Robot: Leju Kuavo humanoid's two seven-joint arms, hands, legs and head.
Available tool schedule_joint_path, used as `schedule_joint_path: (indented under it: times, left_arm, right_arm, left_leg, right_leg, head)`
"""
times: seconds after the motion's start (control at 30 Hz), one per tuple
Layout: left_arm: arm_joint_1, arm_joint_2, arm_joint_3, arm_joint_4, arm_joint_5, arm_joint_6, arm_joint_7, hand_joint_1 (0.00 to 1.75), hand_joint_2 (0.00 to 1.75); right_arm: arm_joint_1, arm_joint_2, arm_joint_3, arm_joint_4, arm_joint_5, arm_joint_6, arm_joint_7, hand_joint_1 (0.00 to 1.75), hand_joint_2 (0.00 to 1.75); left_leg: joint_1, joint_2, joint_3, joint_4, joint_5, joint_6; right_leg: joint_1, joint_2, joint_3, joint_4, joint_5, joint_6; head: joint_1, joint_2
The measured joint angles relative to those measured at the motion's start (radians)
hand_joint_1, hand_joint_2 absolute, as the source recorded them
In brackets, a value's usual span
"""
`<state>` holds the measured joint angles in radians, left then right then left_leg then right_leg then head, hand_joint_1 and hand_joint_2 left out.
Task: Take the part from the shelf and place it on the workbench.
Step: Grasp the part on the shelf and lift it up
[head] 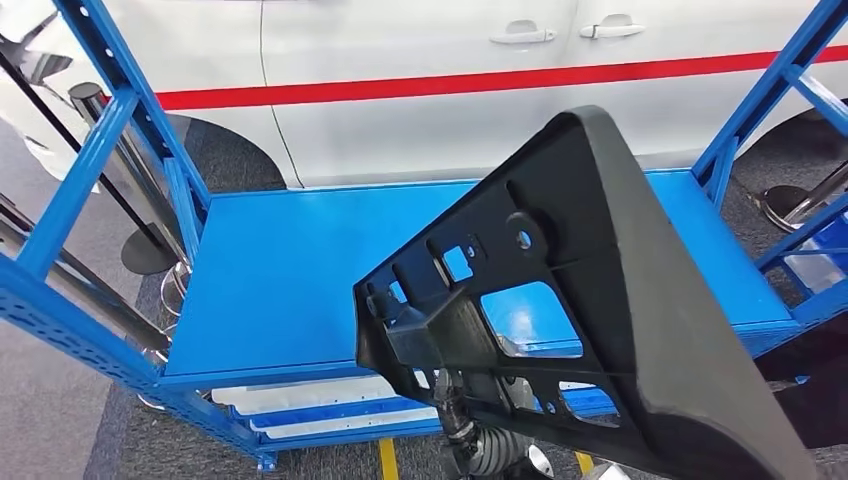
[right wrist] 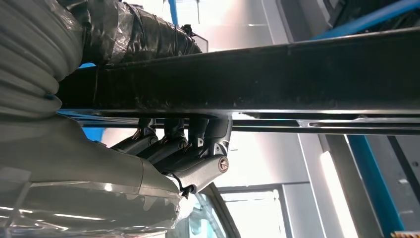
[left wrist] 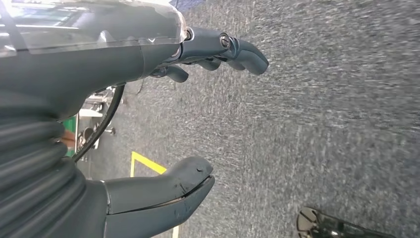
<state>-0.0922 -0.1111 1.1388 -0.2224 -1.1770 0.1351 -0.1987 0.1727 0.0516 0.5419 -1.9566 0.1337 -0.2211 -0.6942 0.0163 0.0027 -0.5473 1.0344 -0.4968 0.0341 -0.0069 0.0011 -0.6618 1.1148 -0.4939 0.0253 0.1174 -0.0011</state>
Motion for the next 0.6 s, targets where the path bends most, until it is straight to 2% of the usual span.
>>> schedule_joint_path:
  times: [0.07, 0.1, 0.13, 0.17, 0.2, 0.23, 0.27, 0.3, 0.33, 0.37, 0.43, 0.47, 0.5, 0.57, 0.6]
  left_arm:
    - [-0.001, 0.000, 0.000, 0.000, -0.002, 0.000, 0.001, 0.00, 1.75]
    - [0.000, 0.000, 0.001, 0.000, -0.002, 0.000, 0.002, 0.00, 1.75]
    - [0.000, 0.000, 0.001, 0.000, -0.002, 0.000, 0.002, 0.00, 1.75]
    - [0.000, 0.000, 0.001, 0.000, -0.002, 0.000, 0.002, 0.00, 1.75]
    - [0.000, 0.000, 0.001, 0.000, -0.003, -0.001, 0.002, 0.00, 1.75]
    - [-0.001, 0.000, 0.001, 0.000, -0.003, -0.001, 0.002, 0.00, 1.75]
    - [-0.001, 0.000, 0.001, 0.000, -0.003, -0.001, 0.002, 0.00, 1.75]
    - [-0.001, -0.001, 0.001, 0.000, -0.003, -0.001, 0.003, 0.00, 1.75]
    - [-0.001, -0.002, 0.002, 0.000, -0.004, -0.002, 0.003, 0.00, 1.75]
    - [-0.001, -0.002, 0.002, 0.000, -0.004, -0.002, 0.004, 0.00, 1.75]
    - [0.000, -0.002, 0.003, 0.000, -0.005, -0.002, 0.005, 0.00, 1.75]
    - [0.000, -0.002, 0.004, 0.000, -0.005, -0.002, 0.005, 0.00, 1.75]
    - [0.001, -0.002, 0.006, 0.000, -0.005, -0.002, 0.006, 0.00, 1.75]
    - [0.000, -0.002, 0.008, 0.000, -0.005, -0.002, 0.007, 0.00, 1.75]
    - [0.001, -0.002, 0.009, 0.000, -0.005, -0.003, 0.008, 0.00, 1.75]
  right_arm:
    - [0.002, 0.000, -0.003, 0.007, -0.006, 0.008, 0.000, 1.75, 1.75]
    - [0.002, 0.000, -0.004, 0.012, -0.008, 0.011, 0.001, 1.75, 1.75]
    - [0.002, 0.000, -0.005, 0.016, -0.010, 0.014, 0.001, 1.75, 1.75]
    - [0.002, 0.000, -0.005, 0.020, -0.010, 0.015, 0.001, 1.75, 1.75]
    - [0.002, 0.000, -0.005, 0.024, -0.011, 0.015, 0.002, 1.75, 1.75]
    - [0.001, 0.000, -0.005, 0.026, -0.010, 0.015, 0.002, 1.75, 1.75]
    - [0.001, 0.001, -0.005, 0.028, -0.010, 0.015, 0.002, 1.75, 1.75]
    - [0.001, 0.001, -0.005, 0.030, -0.009, 0.015, 0.001, 1.75, 1.75]
    - [0.000, 0.002, -0.005, 0.032, -0.008, 0.015, 0.000, 1.75, 1.75]
    - [0.000, 0.002, -0.005, 0.033, -0.009, 0.014, 0.000, 1.75, 1.75]
    - [0.001, 0.003, -0.005, 0.035, -0.013, 0.010, -0.002, 1.75, 1.75]
    - [0.001, 0.004, -0.005, 0.036, -0.016, 0.008, -0.002, 1.75, 1.75]
    - [0.001, 0.004, -0.005, 0.037, -0.019, 0.007, -0.003, 1.75, 1.75]
    - [0.001, 0.006, -0.005, 0.039, -0.023, 0.003, -0.005, 1.75, 1.75]
    - [0.001, 0.006, -0.005, 0.040, -0.023, 0.002, -0.006, 1.75, 1.75]
  left_leg:
    - [0.001, 0.004, -0.025, 0.000, 0.019, 0.006]
    - [0.000, 0.006, -0.038, 0.001, 0.027, 0.006]
    - [0.000, 0.008, -0.050, 0.001, 0.036, 0.005]
    - [0.000, 0.009, -0.061, 0.002, 0.044, 0.004]
    - [0.000, 0.009, -0.071, 0.002, 0.052, 0.001]
    - [0.000, 0.008, -0.078, 0.003, 0.059, -0.001]
    - [-0.001, 0.008, -0.084, 0.003, 0.066, -0.005]
    - [-0.001, 0.007, -0.087, 0.001, 0.074, -0.011]
    - [0.000, 0.007, -0.087, -0.001, 0.082, -0.017]
    - [0.001, 0.007, -0.087, -0.004, 0.090, -0.024]
    - [0.001, 0.006, -0.089, -0.010, 0.101, -0.038]
    - [0.002, 0.005, -0.096, -0.001, 0.084, -0.042]
    - [0.002, 0.004, -0.106, 0.025, 0.049, -0.046]
    - [0.004, 0.004, -0.131, 0.128, -0.058, -0.049]
    - [0.004, 0.004, -0.139, 0.187, -0.095, -0.052]
  right_leg:
    - [-0.004, 0.000, -0.037, 0.120, -0.097, 0.009]
    - [-0.005, -0.001, -0.048, 0.176, -0.127, 0.012]
    - [-0.006, -0.001, -0.045, 0.205, -0.135, 0.014]
    - [-0.006, -0.001, -0.025, 0.199, -0.122, 0.013]
    - [-0.006, -0.001, 0.018, 0.153, -0.096, 0.010]
    - [-0.005, 0.000, 0.074, 0.079, -0.072, 0.005]
    - [-0.002, 0.000, 0.129, -0.002, -0.061, -0.001]
    - [0.002, 0.000, 0.170, -0.064, -0.053, -0.007]
    - [0.006, 0.000, 0.191, -0.101, -0.054, -0.013]
    - [0.010, 0.000, 0.195, -0.114, -0.054, -0.017]
    - [0.009, -0.003, 0.182, -0.121, -0.034, -0.030]
    - [0.006, -0.004, 0.173, -0.126, -0.021, -0.038]
    - [0.003, -0.005, 0.161, -0.131, -0.007, -0.047]
    - [0.004, -0.006, 0.133, -0.132, 0.017, -0.059]
    - [0.005, -0.006, 0.117, -0.128, 0.027, -0.061]
  head:
    - [0.000, 0.000]
    - [0.000, 0.000]
    - [0.000, 0.000]
    - [0.000, 0.000]
    - [0.000, 0.000]
    - [0.000, 0.000]
    - [0.000, 0.000]
    - [0.000, 0.000]
    - [0.000, 0.000]
    - [-0.001, 0.000]
    - [-0.001, 0.000]
    - [-0.001, 0.000]
    - [-0.001, 0.000]
    - [-0.002, 0.000]
    - [-0.002, 0.000]
